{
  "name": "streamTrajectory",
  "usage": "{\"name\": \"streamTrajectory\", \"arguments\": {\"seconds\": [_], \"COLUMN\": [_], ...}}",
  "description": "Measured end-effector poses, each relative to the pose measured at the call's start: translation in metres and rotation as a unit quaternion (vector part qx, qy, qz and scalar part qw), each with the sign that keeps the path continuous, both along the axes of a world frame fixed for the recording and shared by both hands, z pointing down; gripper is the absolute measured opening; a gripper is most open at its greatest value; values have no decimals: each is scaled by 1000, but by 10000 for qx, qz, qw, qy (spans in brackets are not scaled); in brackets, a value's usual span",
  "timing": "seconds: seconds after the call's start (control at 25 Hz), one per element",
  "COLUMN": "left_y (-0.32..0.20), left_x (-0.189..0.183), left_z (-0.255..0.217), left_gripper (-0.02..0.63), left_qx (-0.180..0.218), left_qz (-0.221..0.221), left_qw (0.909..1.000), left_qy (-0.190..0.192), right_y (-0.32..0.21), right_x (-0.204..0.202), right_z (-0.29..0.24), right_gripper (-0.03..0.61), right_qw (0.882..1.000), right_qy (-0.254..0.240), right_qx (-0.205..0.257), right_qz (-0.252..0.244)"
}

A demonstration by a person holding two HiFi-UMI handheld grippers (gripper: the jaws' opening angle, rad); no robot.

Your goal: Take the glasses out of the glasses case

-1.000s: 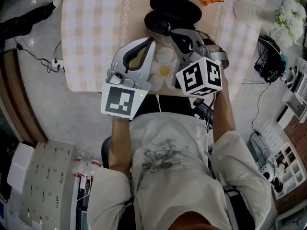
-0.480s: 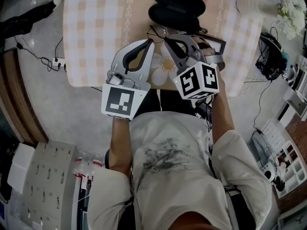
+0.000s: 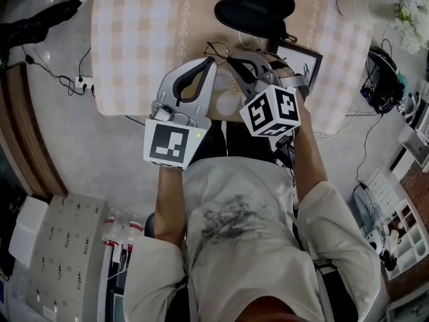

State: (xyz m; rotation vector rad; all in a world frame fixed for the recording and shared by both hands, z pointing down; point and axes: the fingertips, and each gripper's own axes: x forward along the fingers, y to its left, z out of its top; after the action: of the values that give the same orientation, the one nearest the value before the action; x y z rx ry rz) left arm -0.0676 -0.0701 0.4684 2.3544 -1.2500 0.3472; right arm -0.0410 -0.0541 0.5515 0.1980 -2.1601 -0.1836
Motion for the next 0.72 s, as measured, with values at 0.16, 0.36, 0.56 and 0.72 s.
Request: {"name": "streamTrajectory", "arguments": {"seconds": [0.16,0.36,0.56,0.72], "left_y": [5,9,10,9], "left_x": [-2,-4,-6,-5], "left_z": [4,6,9,9], "left_gripper": [8,8,8,8], "left_qx": [-48,-57,-86,-71], "left_qz": [-31,-49,-50,-45], "left_qw": [10000,10000,10000,10000], "left_qy": [10,1,1,4], "right_y": [3,5,6,7], "right_x": [-2,-3,-4,-5], "right_z": [8,14,17,19], "right_gripper": [18,18,18,18], "right_qw": [10000,9999,9999,9999], "right_qy": [55,105,122,134], "right_qx": [5,8,-9,-30], "right_qz": [-35,-34,-33,-61]}}
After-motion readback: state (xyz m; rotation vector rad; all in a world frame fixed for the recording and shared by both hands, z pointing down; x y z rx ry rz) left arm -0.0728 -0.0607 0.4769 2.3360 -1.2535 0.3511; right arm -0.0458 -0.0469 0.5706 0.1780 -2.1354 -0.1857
